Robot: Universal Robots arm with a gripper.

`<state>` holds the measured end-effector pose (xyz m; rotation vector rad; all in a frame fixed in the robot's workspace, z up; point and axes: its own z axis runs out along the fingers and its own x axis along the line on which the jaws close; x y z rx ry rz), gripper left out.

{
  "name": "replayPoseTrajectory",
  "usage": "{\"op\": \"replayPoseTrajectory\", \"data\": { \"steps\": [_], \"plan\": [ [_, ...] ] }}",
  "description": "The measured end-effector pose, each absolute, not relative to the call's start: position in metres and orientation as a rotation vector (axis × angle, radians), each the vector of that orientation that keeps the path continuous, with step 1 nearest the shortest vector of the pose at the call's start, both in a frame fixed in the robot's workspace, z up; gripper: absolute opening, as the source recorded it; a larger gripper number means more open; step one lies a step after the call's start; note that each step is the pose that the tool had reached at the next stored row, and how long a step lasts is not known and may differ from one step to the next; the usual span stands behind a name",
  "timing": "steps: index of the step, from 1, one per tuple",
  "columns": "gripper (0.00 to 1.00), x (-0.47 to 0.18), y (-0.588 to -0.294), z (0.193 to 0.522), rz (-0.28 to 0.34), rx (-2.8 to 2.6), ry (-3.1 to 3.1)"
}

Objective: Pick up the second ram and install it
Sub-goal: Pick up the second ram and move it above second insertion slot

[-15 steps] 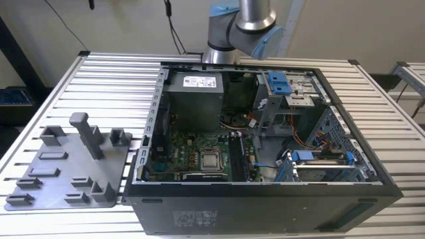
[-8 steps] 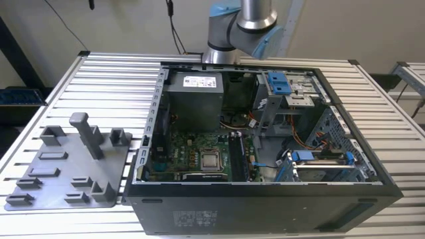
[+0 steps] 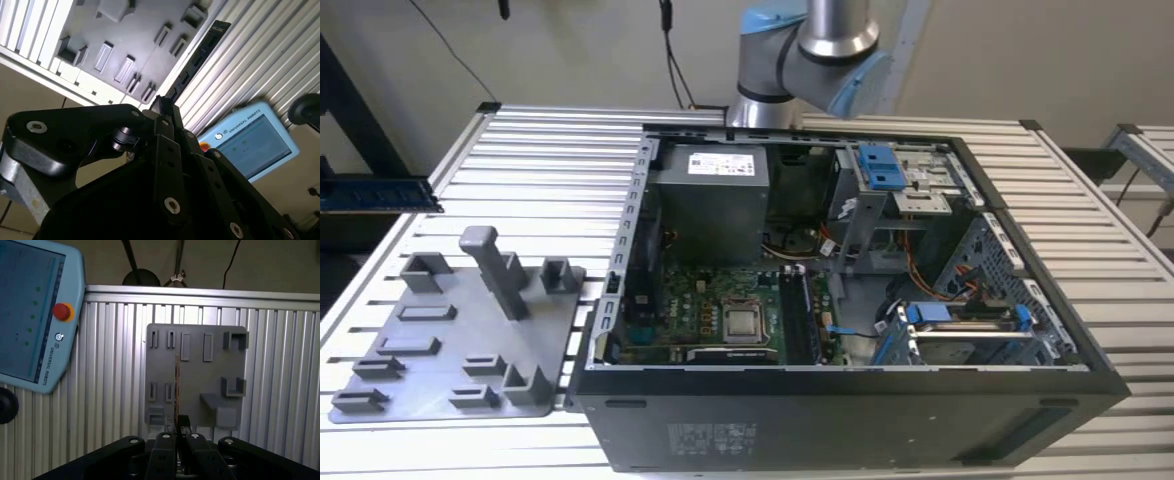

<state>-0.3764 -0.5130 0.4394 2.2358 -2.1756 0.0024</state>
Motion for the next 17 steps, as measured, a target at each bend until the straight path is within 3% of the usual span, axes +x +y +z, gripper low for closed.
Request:
{"op": "replayPoseTrajectory", "data": {
  "steps": [17],
  "plan": [
    [0.14, -0.336, -0.513, 0.439, -0.003, 2.234, -2.173]
  ]
}}
